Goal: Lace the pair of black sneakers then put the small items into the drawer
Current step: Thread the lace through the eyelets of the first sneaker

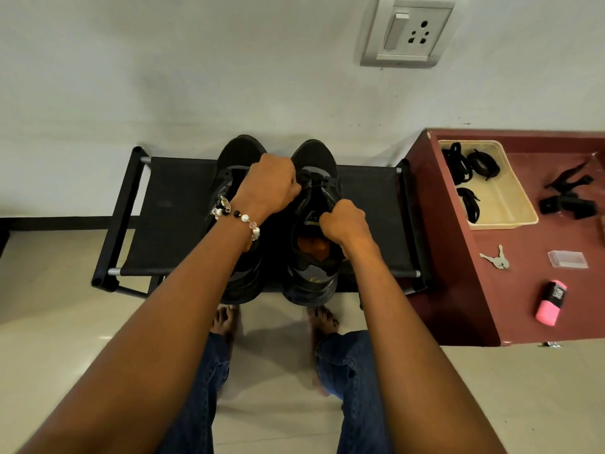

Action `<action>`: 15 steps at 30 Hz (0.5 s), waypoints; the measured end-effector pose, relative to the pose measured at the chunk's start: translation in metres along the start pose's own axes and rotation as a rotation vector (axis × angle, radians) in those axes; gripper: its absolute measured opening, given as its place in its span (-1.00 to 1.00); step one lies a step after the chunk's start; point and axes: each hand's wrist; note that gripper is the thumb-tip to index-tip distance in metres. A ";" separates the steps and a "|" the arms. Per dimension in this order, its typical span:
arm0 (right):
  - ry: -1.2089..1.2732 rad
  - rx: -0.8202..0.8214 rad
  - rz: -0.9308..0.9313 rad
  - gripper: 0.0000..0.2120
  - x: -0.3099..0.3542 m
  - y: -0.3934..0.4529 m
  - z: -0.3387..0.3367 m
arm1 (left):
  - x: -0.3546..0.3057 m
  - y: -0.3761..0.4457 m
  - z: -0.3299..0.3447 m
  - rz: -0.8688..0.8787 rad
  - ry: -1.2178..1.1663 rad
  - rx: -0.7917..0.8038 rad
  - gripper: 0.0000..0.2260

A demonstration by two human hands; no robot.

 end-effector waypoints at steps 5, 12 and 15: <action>0.018 -0.006 0.013 -0.87 0.000 -0.001 0.001 | 0.001 -0.002 0.003 -0.155 -0.119 -0.166 -0.69; 0.012 0.006 0.024 -0.80 0.000 0.000 0.000 | 0.004 0.002 0.002 -0.143 -0.124 -0.116 -0.71; 0.009 0.001 0.029 -0.76 0.001 -0.001 0.000 | 0.003 0.006 0.007 -0.119 -0.105 -0.213 -0.80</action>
Point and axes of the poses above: each hand's wrist, its own y-axis towards the middle knuckle, its own z-axis out of the palm, x = y × z, and after that the axes turned 15 degrees about z, right-handed
